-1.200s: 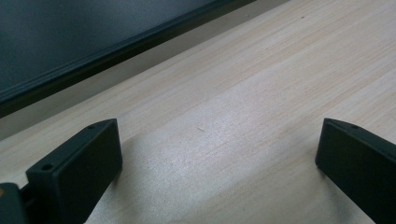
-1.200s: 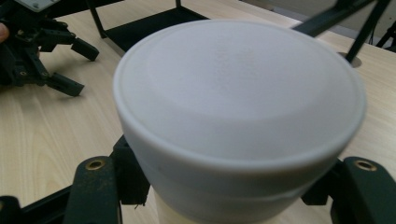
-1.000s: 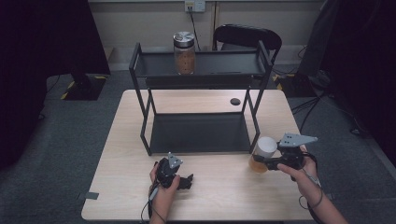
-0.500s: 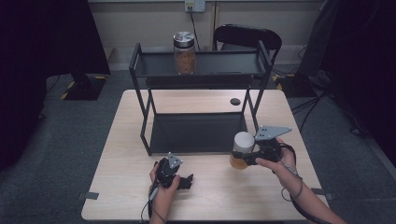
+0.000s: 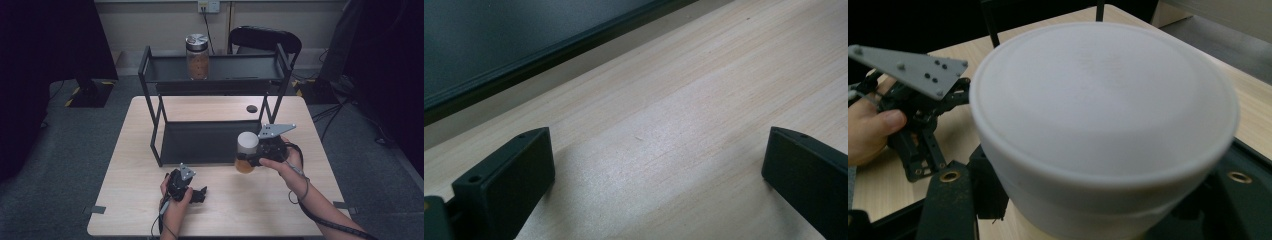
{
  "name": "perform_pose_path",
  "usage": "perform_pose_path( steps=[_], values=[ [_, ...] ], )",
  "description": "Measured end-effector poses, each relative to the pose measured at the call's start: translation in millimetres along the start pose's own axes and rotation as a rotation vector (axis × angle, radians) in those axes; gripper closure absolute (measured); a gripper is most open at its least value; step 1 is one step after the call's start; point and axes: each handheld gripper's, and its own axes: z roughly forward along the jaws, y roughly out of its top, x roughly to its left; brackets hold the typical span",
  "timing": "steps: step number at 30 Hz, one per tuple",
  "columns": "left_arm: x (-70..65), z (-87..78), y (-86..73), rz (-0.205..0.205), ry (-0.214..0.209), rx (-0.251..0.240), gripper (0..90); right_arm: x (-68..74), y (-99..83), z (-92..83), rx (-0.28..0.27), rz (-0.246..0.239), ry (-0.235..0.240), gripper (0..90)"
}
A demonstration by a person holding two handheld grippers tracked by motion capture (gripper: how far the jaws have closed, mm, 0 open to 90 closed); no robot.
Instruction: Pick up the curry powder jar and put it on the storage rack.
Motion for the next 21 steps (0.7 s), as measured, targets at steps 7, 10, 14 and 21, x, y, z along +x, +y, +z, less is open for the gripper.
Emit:
perform_pose_path(
  steps=[7, 10, 14, 21],
  values=[
    [0.0, 0.0, 0.0, 0.0, 0.0, 0.0, 0.1, -5.7, 13.5, 3.6, -0.005, 0.008, -0.006, 35.1],
    [0.0, 0.0, 0.0, 0.0, 0.0, 0.0, 0.1, -7.9, 21.5, 3.6, 0.002, 0.004, -0.009, 35.1],
    [0.0, 0.0, 0.0, 0.0, 0.0, 0.0, 0.1, -9.4, 34.1, 1.2, 0.001, -0.006, -0.018, 35.1],
    [0.0, 0.0, 0.0, 0.0, 0.0, 0.0, 0.1, -15.4, 50.2, -2.9, -0.005, 0.007, -0.014, 35.1]
  ],
)
